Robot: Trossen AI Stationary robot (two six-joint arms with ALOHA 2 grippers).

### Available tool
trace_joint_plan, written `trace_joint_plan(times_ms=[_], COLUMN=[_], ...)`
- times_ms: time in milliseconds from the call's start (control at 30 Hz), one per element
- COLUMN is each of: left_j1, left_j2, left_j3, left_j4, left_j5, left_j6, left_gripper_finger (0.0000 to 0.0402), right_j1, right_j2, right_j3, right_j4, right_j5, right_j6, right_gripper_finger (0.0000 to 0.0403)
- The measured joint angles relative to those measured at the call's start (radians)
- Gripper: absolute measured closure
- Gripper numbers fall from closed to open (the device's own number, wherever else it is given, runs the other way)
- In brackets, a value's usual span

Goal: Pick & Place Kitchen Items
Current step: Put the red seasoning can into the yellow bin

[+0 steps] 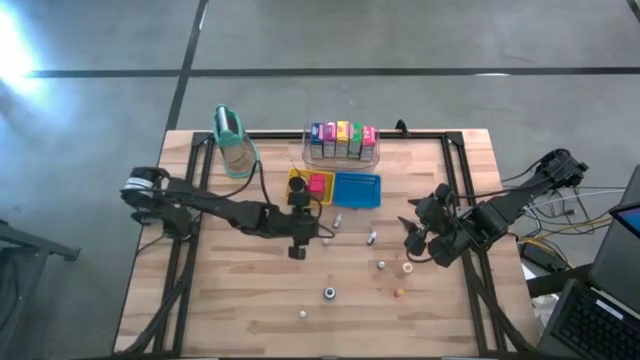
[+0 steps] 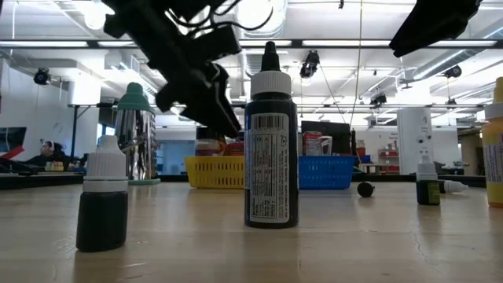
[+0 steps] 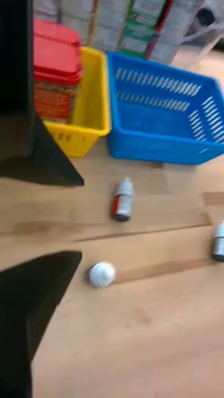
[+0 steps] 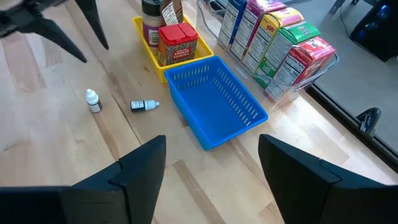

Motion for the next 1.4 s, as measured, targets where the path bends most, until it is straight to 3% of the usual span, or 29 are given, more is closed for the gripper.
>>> trace_joint_plan(times_ms=[133, 333, 700, 1067, 1400], left_j1=[0.036, 0.12, 0.191, 0.2, 0.21], left_j2=[0.02, 0.051, 0.128, 0.2, 0.207], left_j3=[-0.022, -0.034, -0.034, -0.033, -0.033], left_j4=[0.047, 0.112, 0.168, 0.274, 0.345], left_j5=[0.013, 0.137, 0.163, 0.045, 0.034], left_j6=[0.058, 0.06, 0.067, 0.093, 0.093], left_gripper_finger=[0.03, 0.0392, 0.0398, 0.04, 0.04], right_j1=[0.0, -0.001, -0.001, 0.0, 0.0], right_j2=[0.0, 0.0, 0.0, 0.0, 0.0], right_j3=[0.0, -0.001, -0.001, -0.001, -0.001], right_j4=[0.001, 0.0, 0.0, 0.0, 0.0], right_j5=[0.004, 0.004, 0.007, 0.007, 0.007], right_j6=[0.0, -0.004, -0.008, -0.008, -0.008], right_gripper_finger=[0.0173, 0.0193, 0.0221, 0.0243, 0.0256])
